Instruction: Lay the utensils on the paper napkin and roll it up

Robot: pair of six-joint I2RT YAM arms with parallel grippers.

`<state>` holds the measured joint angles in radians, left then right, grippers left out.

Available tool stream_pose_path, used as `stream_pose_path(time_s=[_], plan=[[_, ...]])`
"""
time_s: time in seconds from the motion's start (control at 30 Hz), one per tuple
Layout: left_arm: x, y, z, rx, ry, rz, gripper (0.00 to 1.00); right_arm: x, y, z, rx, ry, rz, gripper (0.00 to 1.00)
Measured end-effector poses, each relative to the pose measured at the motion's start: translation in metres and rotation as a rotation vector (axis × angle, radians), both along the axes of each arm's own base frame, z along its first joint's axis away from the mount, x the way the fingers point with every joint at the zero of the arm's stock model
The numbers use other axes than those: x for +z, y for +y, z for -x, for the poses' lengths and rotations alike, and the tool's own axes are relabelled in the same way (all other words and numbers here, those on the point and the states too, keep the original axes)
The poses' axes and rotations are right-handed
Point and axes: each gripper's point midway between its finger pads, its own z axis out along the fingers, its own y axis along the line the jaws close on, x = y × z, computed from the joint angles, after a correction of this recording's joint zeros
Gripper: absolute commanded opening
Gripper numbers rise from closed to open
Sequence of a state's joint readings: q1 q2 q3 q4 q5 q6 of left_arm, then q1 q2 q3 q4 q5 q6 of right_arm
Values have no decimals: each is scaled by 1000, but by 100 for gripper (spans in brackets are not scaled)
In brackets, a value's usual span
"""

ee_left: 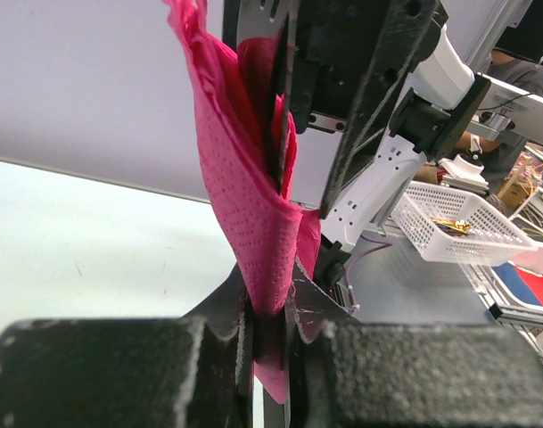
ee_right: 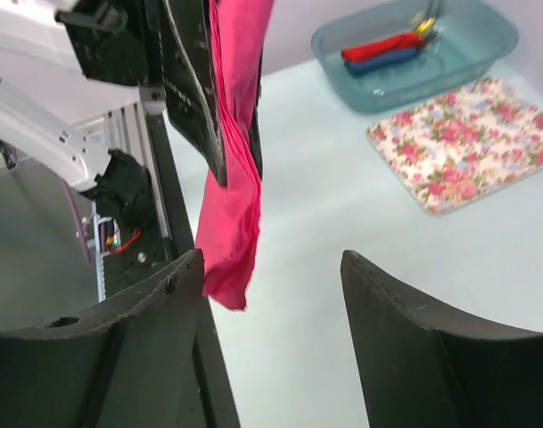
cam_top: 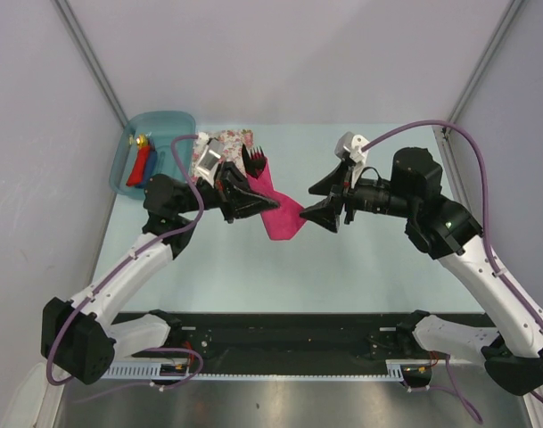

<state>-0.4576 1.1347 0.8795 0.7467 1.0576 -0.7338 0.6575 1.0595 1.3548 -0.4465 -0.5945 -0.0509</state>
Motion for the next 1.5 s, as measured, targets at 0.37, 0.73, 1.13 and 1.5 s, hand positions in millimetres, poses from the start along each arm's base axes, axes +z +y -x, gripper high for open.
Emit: stream_pose_path(time_s=[0.37, 0.73, 1.13, 1.5], plan=[[-1, 1, 2, -8, 4, -7, 0, -18, 1, 10, 57, 101, 37, 31], [2, 2, 8, -25, -7, -8, 0, -24, 2, 0, 24, 99, 54, 0], [18, -8, 10, -66, -11, 16, 0, -29, 33, -25, 15, -1, 23, 0], [24, -12, 4, -54, -12, 40, 0, -17, 58, -25, 52, -84, -64, 0]])
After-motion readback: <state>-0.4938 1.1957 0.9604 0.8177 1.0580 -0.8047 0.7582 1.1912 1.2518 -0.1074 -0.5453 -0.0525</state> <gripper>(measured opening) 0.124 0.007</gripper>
